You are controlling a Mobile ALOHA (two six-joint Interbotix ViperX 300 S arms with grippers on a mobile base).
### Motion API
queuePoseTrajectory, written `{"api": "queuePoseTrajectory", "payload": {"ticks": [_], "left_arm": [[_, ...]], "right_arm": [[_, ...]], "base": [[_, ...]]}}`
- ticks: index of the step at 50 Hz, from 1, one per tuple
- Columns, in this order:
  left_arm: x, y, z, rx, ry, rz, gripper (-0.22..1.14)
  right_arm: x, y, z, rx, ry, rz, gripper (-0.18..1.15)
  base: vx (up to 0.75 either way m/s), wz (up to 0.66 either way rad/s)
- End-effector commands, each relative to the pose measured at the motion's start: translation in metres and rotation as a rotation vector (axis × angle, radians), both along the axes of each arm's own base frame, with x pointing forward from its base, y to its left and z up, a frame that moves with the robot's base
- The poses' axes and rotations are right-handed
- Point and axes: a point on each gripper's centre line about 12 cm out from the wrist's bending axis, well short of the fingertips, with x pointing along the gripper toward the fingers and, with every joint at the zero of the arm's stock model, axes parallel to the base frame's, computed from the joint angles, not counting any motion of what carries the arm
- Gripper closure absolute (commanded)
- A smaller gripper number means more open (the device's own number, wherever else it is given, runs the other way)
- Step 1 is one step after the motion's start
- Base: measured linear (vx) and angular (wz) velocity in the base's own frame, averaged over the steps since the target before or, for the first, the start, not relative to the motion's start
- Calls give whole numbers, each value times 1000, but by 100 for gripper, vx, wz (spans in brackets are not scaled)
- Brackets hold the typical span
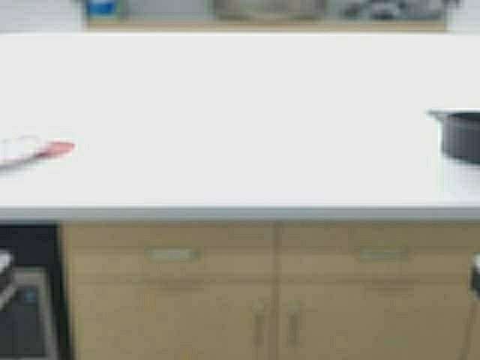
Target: Open the cabinet, put the pot inside, then close it
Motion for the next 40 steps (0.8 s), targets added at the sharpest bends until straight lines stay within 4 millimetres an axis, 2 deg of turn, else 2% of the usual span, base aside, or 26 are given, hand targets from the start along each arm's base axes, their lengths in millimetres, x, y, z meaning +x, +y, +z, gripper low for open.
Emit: {"api": "queuePoseTrajectory", "payload": {"ticks": [1, 9, 18, 23, 33, 40], "left_arm": [[20, 21, 20, 6, -35, 36, 89], [43, 42, 19, 4, -25, 64, 89], [71, 53, 11, -32, -7, 55, 89], [76, 47, 9, -53, -5, 33, 89], [93, 27, 5, -59, 2, -25, 89], [103, 11, 1, -64, 13, -66, 89]], "right_arm": [[19, -12, 22, -25, -35, -2, 91], [37, -24, 23, -23, -33, -5, 91], [55, -34, 16, -9, -18, -2, 91], [64, -32, 11, -3, -9, 13, 91], [96, -16, 1, 3, 2, 81, 91], [106, -6, 0, 4, 5, 110, 91]], "base": [[-4, 0], [-3, 0], [-1, -1], [0, 0], [0, 0], [0, 0]]}}
